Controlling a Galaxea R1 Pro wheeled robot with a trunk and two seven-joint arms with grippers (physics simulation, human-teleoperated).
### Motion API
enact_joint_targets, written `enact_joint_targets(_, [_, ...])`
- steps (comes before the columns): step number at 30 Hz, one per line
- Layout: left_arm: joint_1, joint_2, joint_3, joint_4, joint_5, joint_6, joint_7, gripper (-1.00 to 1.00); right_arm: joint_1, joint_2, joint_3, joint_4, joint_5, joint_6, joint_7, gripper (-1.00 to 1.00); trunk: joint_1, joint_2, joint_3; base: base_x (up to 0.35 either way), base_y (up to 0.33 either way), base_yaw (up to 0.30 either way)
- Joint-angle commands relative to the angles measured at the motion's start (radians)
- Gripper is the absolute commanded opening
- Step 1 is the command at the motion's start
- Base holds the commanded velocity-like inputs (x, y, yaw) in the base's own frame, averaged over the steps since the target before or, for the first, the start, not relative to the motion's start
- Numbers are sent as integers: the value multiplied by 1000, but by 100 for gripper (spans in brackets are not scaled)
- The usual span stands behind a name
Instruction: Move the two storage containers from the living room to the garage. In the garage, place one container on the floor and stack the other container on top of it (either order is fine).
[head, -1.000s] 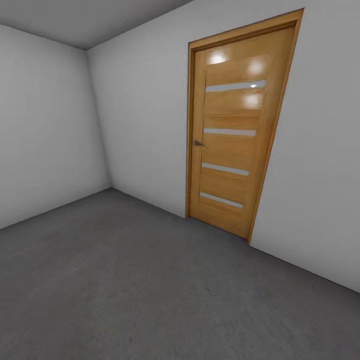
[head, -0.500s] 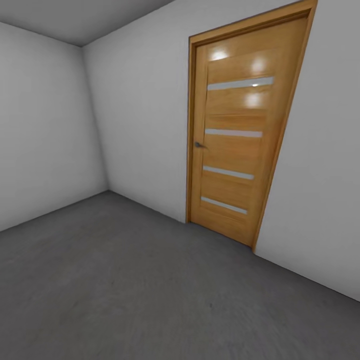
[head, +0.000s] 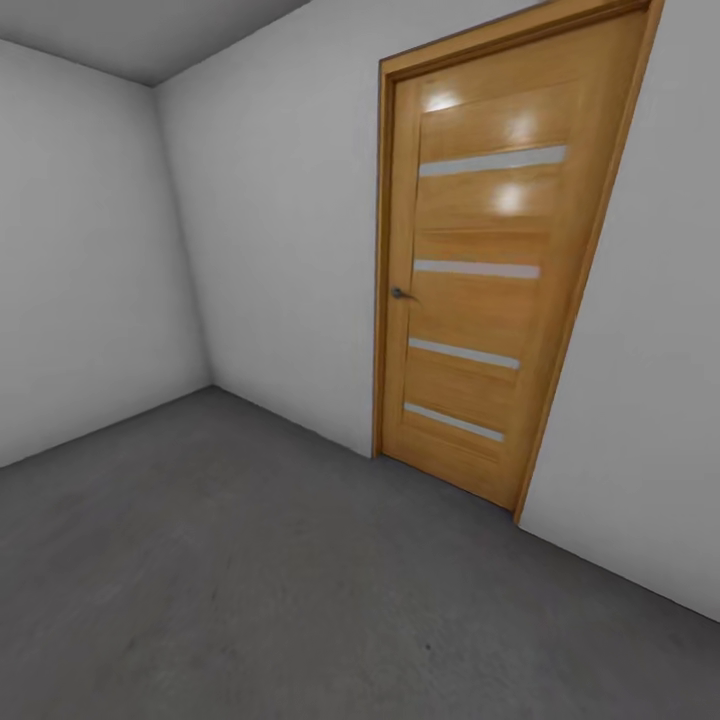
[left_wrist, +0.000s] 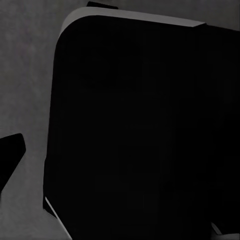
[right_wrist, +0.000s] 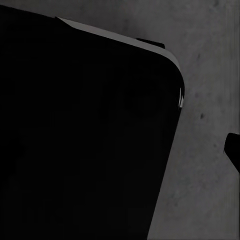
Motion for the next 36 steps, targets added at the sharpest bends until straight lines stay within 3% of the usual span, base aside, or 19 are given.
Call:
enact_joint_targets(1, [0, 0, 0, -1, 8, 0, 0, 100, 0, 0, 1, 0, 4, -3, 0, 100, 1, 0, -1, 322, 0, 0])
enact_joint_targets(36, [0, 0, 0, 0, 7, -7, 0, 100, 0, 4, -3, 0, 5, -6, 0, 100, 1, 0, -1, 322, 0, -22])
